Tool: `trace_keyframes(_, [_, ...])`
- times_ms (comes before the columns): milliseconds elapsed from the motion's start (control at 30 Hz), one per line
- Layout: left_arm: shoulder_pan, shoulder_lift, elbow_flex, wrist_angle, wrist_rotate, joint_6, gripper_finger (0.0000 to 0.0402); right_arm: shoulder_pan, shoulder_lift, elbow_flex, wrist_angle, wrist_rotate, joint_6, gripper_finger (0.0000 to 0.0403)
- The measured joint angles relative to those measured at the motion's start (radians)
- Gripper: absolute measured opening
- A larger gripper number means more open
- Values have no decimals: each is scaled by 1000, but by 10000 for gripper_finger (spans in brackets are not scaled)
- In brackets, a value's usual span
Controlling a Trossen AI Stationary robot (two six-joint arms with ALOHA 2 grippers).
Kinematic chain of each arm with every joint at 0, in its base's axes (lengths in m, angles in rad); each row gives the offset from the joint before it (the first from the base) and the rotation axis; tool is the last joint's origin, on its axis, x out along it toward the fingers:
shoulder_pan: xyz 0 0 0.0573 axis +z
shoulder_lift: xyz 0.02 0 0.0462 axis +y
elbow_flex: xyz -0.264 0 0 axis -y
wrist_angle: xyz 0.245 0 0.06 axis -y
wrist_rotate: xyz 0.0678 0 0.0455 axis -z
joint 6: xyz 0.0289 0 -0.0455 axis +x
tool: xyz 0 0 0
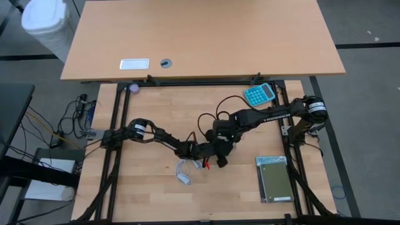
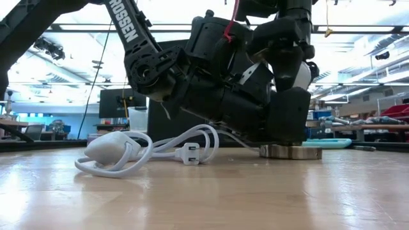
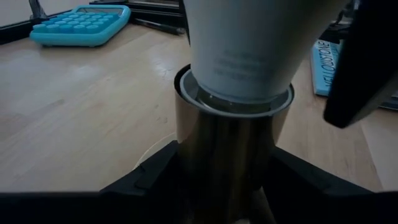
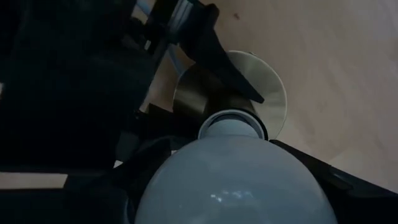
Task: Screw lightbulb
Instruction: Insert the lightbulb into the socket
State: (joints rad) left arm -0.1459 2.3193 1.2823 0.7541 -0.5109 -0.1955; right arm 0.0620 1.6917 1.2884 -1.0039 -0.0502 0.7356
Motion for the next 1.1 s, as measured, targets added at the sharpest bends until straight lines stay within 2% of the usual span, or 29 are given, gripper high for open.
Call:
trace_keyframes(167, [-1,1,0,17,8,8,206,-2,0,0,1,-20,20,265])
trace_keyframes(333, [-10,1,-1,19,4,6,206,0,-1,0,28,-18,-98,278])
trace_keyframes(500, [-12,1,-1,13,5,-2,206,0,-1,-2,71,-33,-224,313])
trace_keyframes(700, [-11,1,-1,12,3,-2,206,-12,0,-2,77,-4,-287,352])
trace_keyframes(1100, [-10,-3,4,21,2,9,206,-16,-23,1,135,-8,-521,374])
